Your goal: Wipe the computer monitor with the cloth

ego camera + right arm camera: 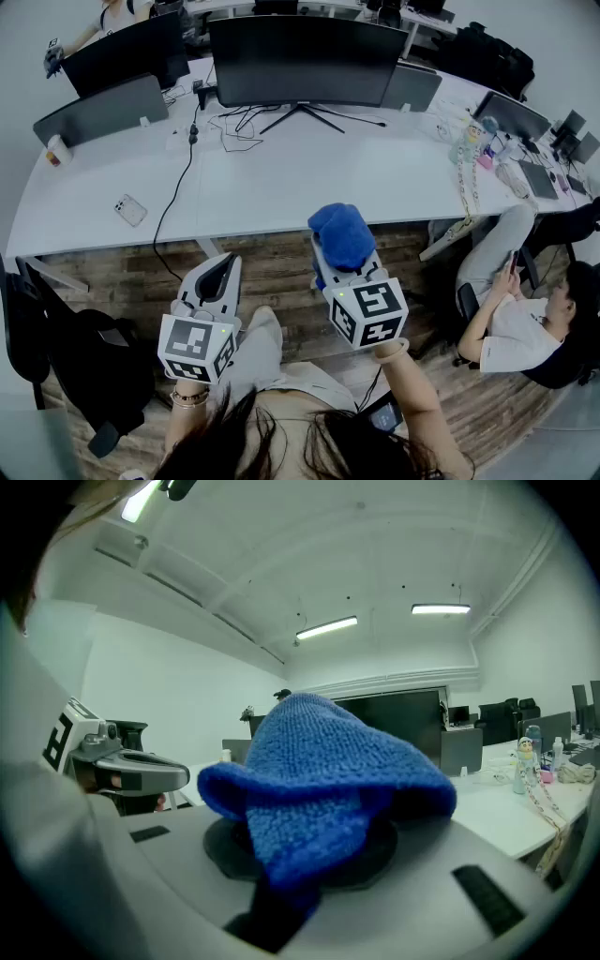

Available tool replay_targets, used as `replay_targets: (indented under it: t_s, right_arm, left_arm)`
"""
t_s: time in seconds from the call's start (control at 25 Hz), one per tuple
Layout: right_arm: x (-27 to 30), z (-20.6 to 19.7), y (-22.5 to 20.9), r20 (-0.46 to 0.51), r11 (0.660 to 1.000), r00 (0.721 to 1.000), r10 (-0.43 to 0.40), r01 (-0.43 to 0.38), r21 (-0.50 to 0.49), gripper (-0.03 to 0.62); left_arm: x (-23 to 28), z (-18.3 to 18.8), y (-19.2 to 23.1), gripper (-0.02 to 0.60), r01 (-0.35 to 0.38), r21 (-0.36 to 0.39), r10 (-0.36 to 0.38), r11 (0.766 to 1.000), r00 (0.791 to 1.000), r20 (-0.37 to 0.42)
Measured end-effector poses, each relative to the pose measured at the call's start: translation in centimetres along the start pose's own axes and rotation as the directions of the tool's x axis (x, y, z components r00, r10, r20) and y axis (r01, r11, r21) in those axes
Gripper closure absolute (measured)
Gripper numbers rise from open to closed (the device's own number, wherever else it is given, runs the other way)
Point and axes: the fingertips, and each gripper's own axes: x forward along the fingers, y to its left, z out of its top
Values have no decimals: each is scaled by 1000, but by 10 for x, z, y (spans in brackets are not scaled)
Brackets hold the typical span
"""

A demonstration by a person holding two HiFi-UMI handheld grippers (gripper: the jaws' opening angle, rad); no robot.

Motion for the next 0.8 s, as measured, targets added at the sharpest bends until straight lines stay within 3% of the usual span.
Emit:
replay_targets:
  t_s: [0.48, 0.8]
  right_arm:
    - [34, 15, -31, 5, 999, 1000, 30, -30, 33, 494]
    - [73, 36, -41, 12, 998, 999, 51, -50, -33, 496]
  left_arm:
    - [50, 13, 16, 572, 13, -1, -13, 1000, 1000, -17]
    - [86, 28, 43, 572, 32, 7, -32, 999, 999, -11]
